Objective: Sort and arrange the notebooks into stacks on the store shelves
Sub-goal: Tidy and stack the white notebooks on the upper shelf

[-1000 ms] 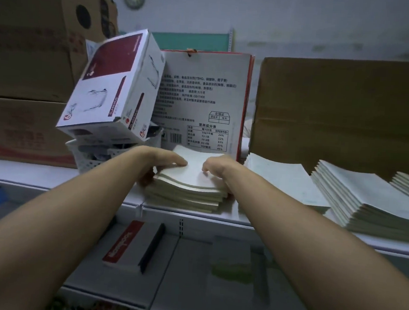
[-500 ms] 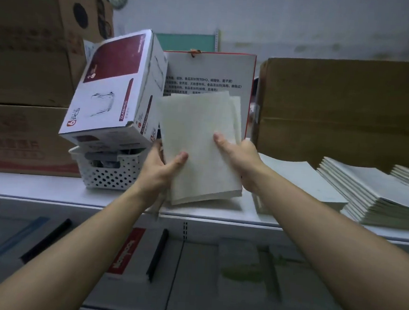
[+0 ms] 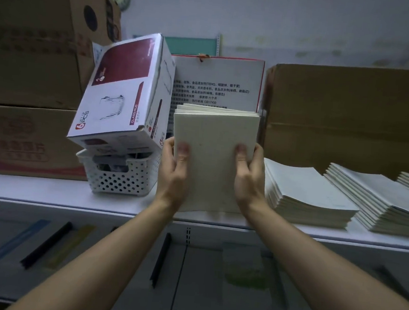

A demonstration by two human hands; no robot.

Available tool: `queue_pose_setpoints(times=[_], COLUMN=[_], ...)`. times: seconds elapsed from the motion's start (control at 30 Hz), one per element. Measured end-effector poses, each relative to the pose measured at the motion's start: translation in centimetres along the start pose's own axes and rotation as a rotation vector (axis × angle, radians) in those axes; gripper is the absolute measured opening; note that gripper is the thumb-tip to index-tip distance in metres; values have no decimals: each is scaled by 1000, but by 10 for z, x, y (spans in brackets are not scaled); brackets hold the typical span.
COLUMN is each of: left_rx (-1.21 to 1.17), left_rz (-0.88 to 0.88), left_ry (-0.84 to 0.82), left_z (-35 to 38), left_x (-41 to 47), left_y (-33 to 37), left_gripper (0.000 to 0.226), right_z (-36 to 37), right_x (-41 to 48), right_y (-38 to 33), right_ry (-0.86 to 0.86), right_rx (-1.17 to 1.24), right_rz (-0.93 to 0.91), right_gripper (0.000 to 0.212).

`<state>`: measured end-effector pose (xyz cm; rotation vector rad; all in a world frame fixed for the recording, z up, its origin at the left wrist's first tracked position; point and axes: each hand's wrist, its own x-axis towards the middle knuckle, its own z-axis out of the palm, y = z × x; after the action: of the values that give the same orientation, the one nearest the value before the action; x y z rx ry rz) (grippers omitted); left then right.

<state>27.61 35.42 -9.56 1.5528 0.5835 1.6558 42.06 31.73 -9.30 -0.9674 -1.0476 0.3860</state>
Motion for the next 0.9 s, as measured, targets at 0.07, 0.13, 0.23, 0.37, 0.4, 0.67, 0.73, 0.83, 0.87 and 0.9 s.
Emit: queue_pose_setpoints(times=[0.07, 0.13, 0.23, 0.37, 0.4, 0.67, 0.73, 0.83, 0.87, 0.9], left_rx=[14, 15, -3, 34, 44, 35, 35, 21, 14, 18], left_rz=[41, 71, 60, 67, 88, 64, 57, 42, 38, 43], left_ry=[-13, -44, -53, 41, 46, -14, -7, -26, -26, -27], left_z=[-5, -12, -20, -8, -5, -6, -5, -4, -4, -4], left_x=[5, 9, 7, -1, -1, 9, 4, 7, 8, 9], left_y=[0, -2, -14, -13, -9, -9, -16, -14, -12, -13], left_gripper=[56, 65, 64, 65, 67, 63, 47, 34, 32, 33], right_z=[0, -2, -2, 4, 5, 2, -1, -3, -3, -3], right_x=[2, 5, 4, -3, -3, 6, 1, 5, 7, 7], right_y=[-5, -7, -4, 2, 0, -6, 3, 1, -2, -3], right_ry=[-6, -44, -71, -32, -14, -15, -21, -46, -53, -56], right_rx=[10, 24, 14, 28, 27, 21, -11, -6, 1, 3], right_rz=[-33, -53, -75, -58, -61, -61, -54, -27, -21, -26], right_gripper=[32, 30, 41, 16, 13, 28, 33, 30, 29, 28])
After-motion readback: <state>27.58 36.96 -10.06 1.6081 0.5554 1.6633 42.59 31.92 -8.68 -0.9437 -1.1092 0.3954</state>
